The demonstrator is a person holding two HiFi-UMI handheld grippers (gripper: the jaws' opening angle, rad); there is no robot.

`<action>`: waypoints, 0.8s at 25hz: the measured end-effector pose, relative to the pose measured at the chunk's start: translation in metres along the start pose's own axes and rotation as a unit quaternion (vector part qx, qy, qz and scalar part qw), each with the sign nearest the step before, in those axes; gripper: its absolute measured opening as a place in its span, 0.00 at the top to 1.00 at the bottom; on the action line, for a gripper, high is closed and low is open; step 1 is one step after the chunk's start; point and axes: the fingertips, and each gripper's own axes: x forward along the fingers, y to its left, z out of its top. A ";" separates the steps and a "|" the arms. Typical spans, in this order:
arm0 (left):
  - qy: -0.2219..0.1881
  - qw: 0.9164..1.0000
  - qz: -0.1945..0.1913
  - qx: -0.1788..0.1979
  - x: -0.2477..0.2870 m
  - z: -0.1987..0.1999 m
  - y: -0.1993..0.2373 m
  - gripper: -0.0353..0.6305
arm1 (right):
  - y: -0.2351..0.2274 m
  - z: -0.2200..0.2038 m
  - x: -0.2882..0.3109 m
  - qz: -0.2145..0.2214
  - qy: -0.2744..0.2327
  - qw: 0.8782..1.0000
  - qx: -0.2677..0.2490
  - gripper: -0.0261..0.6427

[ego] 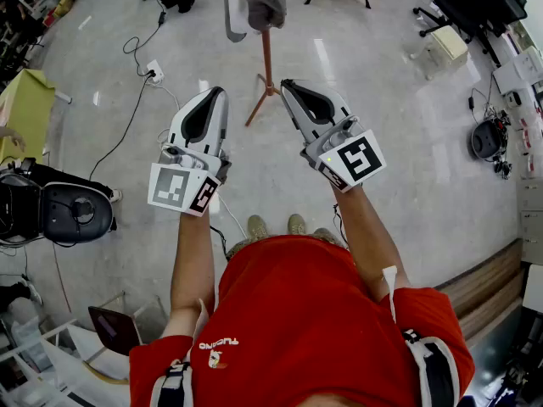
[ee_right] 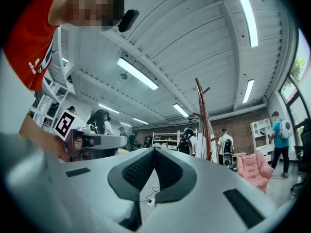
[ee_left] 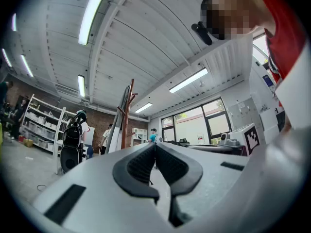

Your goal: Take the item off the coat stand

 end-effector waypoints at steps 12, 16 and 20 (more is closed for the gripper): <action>-0.005 1.000 -0.004 -0.009 -0.014 -0.002 0.036 0.93 | 0.010 -0.010 0.029 -0.026 0.009 1.000 -0.008 0.93; -0.010 1.000 -0.012 -0.015 -0.022 -0.001 0.058 0.93 | 0.011 -0.015 0.043 -0.052 0.016 0.998 -0.012 0.93; -0.011 0.999 -0.025 -0.017 -0.021 -0.004 0.077 0.93 | 0.009 -0.021 0.055 -0.077 0.025 0.997 -0.015 0.93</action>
